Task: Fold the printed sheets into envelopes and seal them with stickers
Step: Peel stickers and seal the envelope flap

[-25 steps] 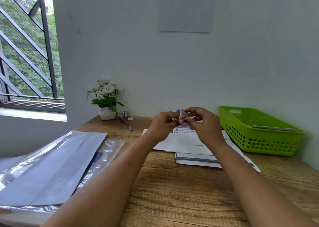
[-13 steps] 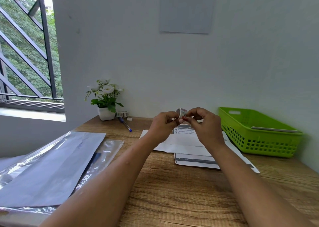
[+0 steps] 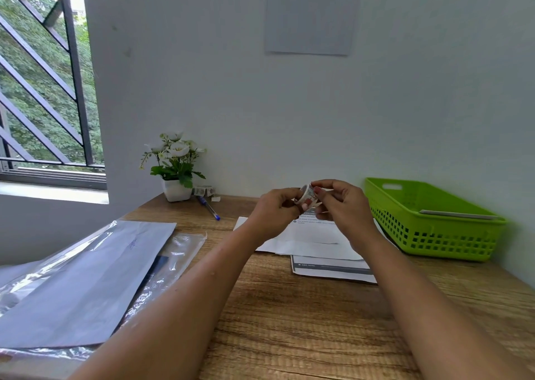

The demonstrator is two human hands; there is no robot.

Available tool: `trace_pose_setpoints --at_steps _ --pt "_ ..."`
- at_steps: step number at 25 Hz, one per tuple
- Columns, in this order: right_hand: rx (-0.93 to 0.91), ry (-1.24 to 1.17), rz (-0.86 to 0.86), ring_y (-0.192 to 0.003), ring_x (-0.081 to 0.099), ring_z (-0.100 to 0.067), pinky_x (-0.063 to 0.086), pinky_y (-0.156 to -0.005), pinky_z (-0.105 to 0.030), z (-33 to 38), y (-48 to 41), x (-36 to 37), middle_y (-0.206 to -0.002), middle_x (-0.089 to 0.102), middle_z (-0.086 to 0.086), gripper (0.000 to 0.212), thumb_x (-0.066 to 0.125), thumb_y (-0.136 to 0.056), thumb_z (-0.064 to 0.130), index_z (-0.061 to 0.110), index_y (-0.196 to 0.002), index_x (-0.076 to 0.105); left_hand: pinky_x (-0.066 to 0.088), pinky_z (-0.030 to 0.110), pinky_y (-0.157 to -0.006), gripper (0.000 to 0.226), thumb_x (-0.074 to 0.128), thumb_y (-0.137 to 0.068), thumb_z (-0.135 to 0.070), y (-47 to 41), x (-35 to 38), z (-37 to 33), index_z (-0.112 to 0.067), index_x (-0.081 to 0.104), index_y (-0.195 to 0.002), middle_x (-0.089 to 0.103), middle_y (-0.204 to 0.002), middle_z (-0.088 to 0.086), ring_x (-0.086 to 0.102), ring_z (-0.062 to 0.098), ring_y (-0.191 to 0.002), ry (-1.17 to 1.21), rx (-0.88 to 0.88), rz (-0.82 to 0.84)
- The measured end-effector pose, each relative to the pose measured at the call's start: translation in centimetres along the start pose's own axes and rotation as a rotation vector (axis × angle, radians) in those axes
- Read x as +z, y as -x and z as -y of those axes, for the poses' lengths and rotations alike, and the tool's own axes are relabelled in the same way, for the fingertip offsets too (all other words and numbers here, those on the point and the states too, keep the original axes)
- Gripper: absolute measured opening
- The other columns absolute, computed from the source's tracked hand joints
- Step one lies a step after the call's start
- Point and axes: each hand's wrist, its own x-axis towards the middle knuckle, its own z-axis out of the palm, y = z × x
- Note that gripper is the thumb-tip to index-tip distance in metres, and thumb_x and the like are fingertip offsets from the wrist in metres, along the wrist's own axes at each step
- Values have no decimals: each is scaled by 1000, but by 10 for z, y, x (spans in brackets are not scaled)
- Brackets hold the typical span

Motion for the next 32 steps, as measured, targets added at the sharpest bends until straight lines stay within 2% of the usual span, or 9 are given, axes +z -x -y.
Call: trace_pose_setpoints --at_steps 4,11,16,18,23,29,31,32 --pt "133 -138 20 -59 62 -9 53 -55 -21 5 0 -1 -76 70 -4 12 61 -91 12 17 -93 71 52 46 -92 27 57 -91 -16 2 1 -5 -16 66 -117 70 -105 7 66 26 -98 24 -16 6" --pt "220 -290 44 -58 60 -9 52 -53 -18 12 1 0 -76 68 -9 12 62 -88 6 11 -93 72 53 52 -87 30 56 -87 -4 4 -1 -5 -16 68 -111 72 -98 11 66 33 -94 -8 6 -39" --pt "220 -232 81 -75 62 -11 46 -64 -25 14 6 2 -90 72 -3 22 64 -85 7 18 -103 71 51 57 -87 7 65 -86 -26 5 -1 -6 -25 69 -92 73 -90 15 66 40 -91 30 -1 -50" --pt "220 -215 71 -76 60 -11 43 -64 -24 15 7 2 -90 71 -1 23 63 -85 7 22 -100 72 51 57 -86 5 67 -86 -25 3 1 -5 -22 69 -90 72 -90 15 64 42 -91 31 -9 -72" --pt "235 -209 54 -62 53 -4 40 -62 -24 15 8 2 -65 64 11 20 63 -87 11 23 -99 73 54 43 -88 6 65 -88 -11 3 3 -7 -12 70 -90 72 -99 6 67 26 -90 -9 35 -101" --pt "235 -226 32 -54 50 -2 41 -60 -24 15 7 4 -61 61 12 21 62 -87 9 23 -100 70 53 26 -86 9 65 -86 -6 3 4 -8 -1 69 -91 68 -114 1 65 16 -97 -78 139 -114" --pt "250 -245 28 -53 49 -2 40 -57 -23 14 5 3 -63 62 11 24 60 -87 8 23 -104 68 48 16 -87 10 64 -86 -4 5 4 -10 -3 70 -93 62 -127 2 62 15 -103 -190 206 -114" --pt "259 -251 30 -55 48 -4 40 -55 -22 13 4 2 -67 62 8 24 60 -87 9 22 -106 68 47 17 -90 13 63 -86 -3 5 3 -11 -4 71 -96 58 -133 3 60 16 -109 -274 247 -122"
